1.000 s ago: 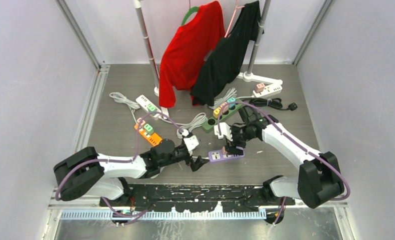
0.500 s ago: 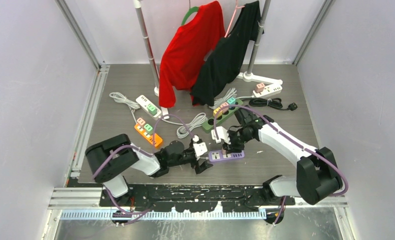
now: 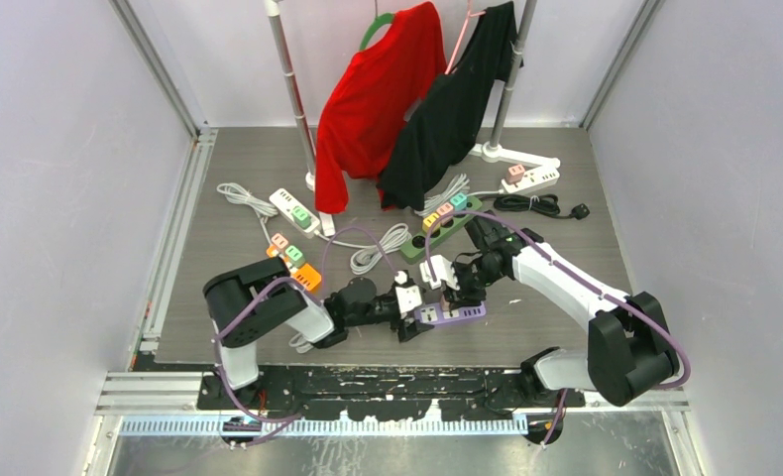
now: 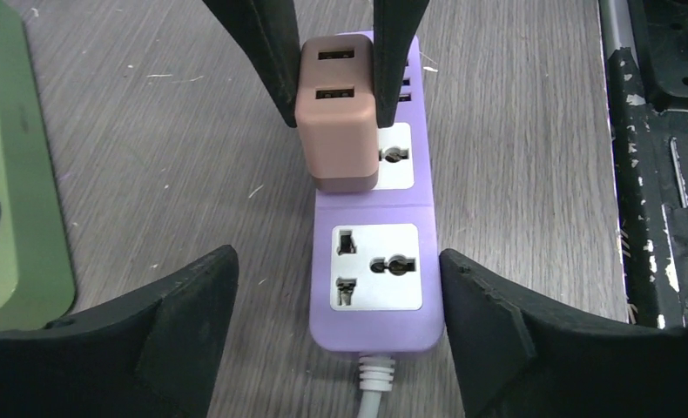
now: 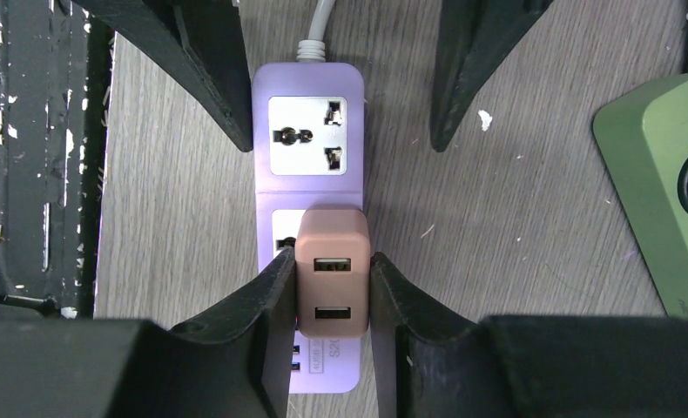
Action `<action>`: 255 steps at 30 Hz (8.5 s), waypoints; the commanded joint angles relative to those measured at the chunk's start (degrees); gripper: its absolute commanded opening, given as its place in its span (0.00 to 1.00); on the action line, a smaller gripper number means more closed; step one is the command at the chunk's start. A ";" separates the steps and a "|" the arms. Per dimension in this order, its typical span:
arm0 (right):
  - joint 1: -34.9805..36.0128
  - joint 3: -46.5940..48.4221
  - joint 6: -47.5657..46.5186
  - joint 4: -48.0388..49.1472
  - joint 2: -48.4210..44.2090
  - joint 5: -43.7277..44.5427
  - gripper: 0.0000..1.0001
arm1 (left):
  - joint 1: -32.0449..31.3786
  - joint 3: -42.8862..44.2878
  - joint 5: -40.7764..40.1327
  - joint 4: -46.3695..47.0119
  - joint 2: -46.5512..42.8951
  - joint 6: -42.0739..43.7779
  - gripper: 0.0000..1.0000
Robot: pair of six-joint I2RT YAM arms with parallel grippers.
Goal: Pull the plug off the socket
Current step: Remove the plug from the socket, then place the plug at the center of the board, then pick up the socket from the center of the board, then place the socket at the corner of the board.
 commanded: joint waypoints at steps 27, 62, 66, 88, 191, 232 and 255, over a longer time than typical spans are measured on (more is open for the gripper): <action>0.43 1.61 -2.51 -5.57 -1.48 -5.36 0.01 | -0.21 4.92 3.28 -0.02 5.63 -4.04 0.00; -4.14 1.91 11.41 4.31 -5.24 -4.16 0.01 | 1.18 4.42 3.67 -5.15 6.40 -6.39 0.00; -6.38 2.51 -3.90 -8.84 -7.23 -9.88 0.01 | 1.39 4.17 4.08 -6.21 6.44 -6.52 0.00; -32.68 8.45 48.26 12.74 -6.23 5.82 0.09 | 1.39 6.87 1.78 -20.71 -12.18 -16.93 0.82; 20.55 0.96 19.37 13.98 10.76 18.09 0.81 | 40.08 15.59 1.32 -88.49 -59.40 -28.59 0.96; -39.20 30.63 7.43 -34.06 -11.57 -10.59 0.01 | 40.06 17.01 -1.70 -97.37 -63.81 -13.13 0.96; -58.37 27.29 44.17 8.97 -2.19 21.41 0.01 | 40.08 16.67 0.68 -97.02 -66.51 -13.47 0.95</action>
